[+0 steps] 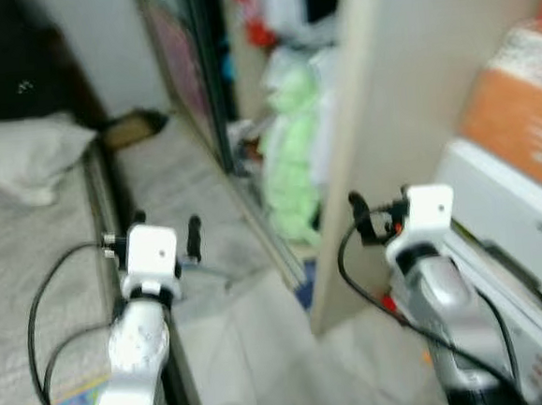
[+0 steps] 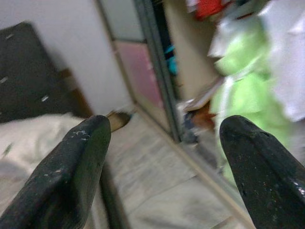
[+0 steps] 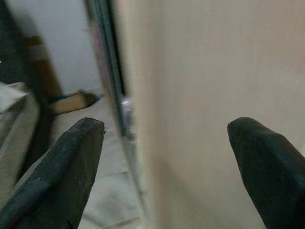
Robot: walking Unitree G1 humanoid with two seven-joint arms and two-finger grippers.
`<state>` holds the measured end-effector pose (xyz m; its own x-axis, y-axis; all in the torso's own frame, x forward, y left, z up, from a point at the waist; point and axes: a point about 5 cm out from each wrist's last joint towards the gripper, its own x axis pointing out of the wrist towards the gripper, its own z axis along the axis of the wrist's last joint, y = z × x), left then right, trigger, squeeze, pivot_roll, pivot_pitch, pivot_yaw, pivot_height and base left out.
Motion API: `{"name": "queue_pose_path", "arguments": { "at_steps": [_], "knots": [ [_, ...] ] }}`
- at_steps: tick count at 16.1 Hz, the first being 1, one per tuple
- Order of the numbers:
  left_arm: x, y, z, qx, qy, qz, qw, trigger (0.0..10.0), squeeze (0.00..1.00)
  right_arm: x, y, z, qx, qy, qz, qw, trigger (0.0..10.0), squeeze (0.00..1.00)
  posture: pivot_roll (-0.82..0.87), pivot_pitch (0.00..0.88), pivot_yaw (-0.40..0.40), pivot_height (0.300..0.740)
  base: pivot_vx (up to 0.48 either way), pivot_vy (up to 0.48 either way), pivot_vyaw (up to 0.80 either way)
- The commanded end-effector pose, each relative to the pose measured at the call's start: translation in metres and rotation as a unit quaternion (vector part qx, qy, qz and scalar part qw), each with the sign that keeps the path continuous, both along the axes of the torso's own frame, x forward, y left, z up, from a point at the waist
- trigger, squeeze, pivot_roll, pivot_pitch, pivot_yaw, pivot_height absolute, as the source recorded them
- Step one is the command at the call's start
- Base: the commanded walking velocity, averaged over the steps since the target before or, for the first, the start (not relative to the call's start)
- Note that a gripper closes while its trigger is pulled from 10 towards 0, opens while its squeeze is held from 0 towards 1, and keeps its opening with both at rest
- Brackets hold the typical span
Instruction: Clean up the room
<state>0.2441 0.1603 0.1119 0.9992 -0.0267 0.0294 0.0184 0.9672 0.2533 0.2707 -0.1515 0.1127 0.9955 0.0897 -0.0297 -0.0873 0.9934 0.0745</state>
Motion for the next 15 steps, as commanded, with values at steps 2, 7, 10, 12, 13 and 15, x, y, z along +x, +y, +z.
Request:
{"name": "queue_pose_path", "arguments": {
  "at_steps": [2, 7, 10, 12, 13, 15],
  "knots": [
    [0.003, 0.008, 0.002, 0.008, -0.010, 0.031, 0.999, 10.0, 0.00, 0.002, 0.002, 0.003, 0.004, -0.009, -0.004, 1.000, 10.0, 0.00, 0.02, 0.000, -0.003, 0.740, 0.000, 0.000, 0.80],
    [0.006, 0.009, 0.001, -0.030, -0.006, 0.045, 0.999, 10.0, 0.00, 0.005, 0.003, 0.003, -0.003, -0.011, 0.002, 1.000, 10.0, 0.00, 0.02, 0.000, -0.008, 0.740, 0.000, 0.000, 0.80],
    [0.009, 0.007, 0.003, -0.027, -0.010, 0.046, 0.999, 10.0, 0.00, 0.009, 0.003, 0.005, -0.002, -0.014, 0.000, 1.000, 10.0, 0.00, 0.02, 0.000, -0.012, 0.740, 0.000, 0.000, 0.80],
    [0.007, 0.008, 0.001, -0.024, -0.009, 0.048, 0.999, 10.0, 0.00, 0.008, 0.004, 0.004, -0.002, -0.014, 0.003, 1.000, 10.0, 0.00, 0.02, 0.000, -0.016, 0.740, 0.000, 0.000, 0.80],
    [0.006, 0.010, 0.000, -0.017, -0.009, 0.053, 0.998, 10.0, 0.00, 0.007, 0.003, 0.004, -0.004, -0.014, 0.003, 1.000, 10.0, 0.00, 0.02, 0.000, -0.016, 0.740, 0.000, 0.000, 0.80],
    [0.006, 0.011, 0.000, -0.012, -0.011, 0.056, 0.998, 10.0, 0.00, 0.007, 0.003, 0.004, -0.004, -0.014, 0.004, 1.000, 10.0, 0.00, 0.01, 0.000, -0.015, 0.740, 0.000, 0.000, 0.80]
  ]
}}
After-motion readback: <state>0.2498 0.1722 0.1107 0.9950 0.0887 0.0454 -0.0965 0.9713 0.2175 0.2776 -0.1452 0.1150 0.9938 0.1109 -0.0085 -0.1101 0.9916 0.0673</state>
